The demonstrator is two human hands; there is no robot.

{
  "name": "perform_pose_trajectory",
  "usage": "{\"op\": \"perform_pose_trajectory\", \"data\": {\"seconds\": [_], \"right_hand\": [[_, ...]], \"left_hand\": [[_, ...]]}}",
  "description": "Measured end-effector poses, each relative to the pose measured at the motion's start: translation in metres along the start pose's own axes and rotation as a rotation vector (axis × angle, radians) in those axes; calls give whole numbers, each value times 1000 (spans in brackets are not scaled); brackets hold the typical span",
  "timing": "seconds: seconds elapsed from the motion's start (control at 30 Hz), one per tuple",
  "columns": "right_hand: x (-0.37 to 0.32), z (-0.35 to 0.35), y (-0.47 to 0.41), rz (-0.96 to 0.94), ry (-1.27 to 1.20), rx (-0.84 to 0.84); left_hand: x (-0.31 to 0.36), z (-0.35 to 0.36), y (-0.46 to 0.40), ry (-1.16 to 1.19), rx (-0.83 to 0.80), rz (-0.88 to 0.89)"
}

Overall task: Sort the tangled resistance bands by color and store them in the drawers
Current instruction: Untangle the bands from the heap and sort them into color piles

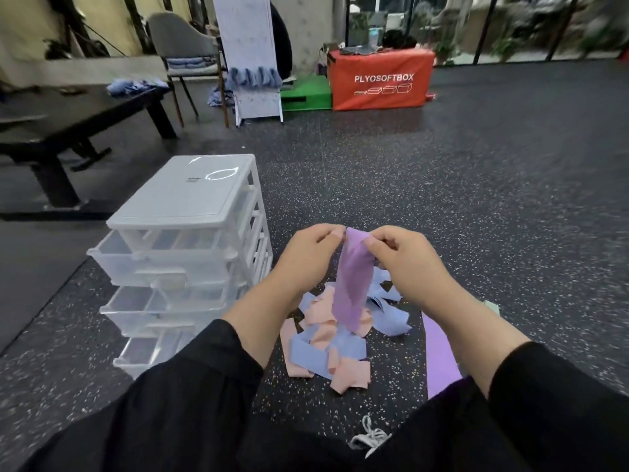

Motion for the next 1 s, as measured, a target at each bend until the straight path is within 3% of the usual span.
{"op": "perform_pose_trajectory", "data": {"seconds": [0.27,0.57,0.7,0.8,0.87,1.0], "right_hand": [[-7,-21,16,-15,28,5],[-3,-35,19,43,-4,129],[-6,-32,20,48,-100,143],[-8,-26,19,36,-129,98],[-9,-22,19,20,-126,52],[-12,-21,20,1,-142,5]], "left_hand": [[7,15,8,121,-156,-131],[14,13,15,268,-110,-82],[10,15,20,95,-169,-47],[9,12,19,-13,-104,-15],[12,9,18,-9,-23,-12],[20,10,15,9,-72,31]]}}
Point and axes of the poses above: each hand's wrist, its own y-axis away from the middle knuckle, its own z-axis out of the palm, x = y × z, the point moved 4 cm from there along -y, towards the middle knuckle, and after that the axes turned 1 degree about x, right-handed, at the moved point
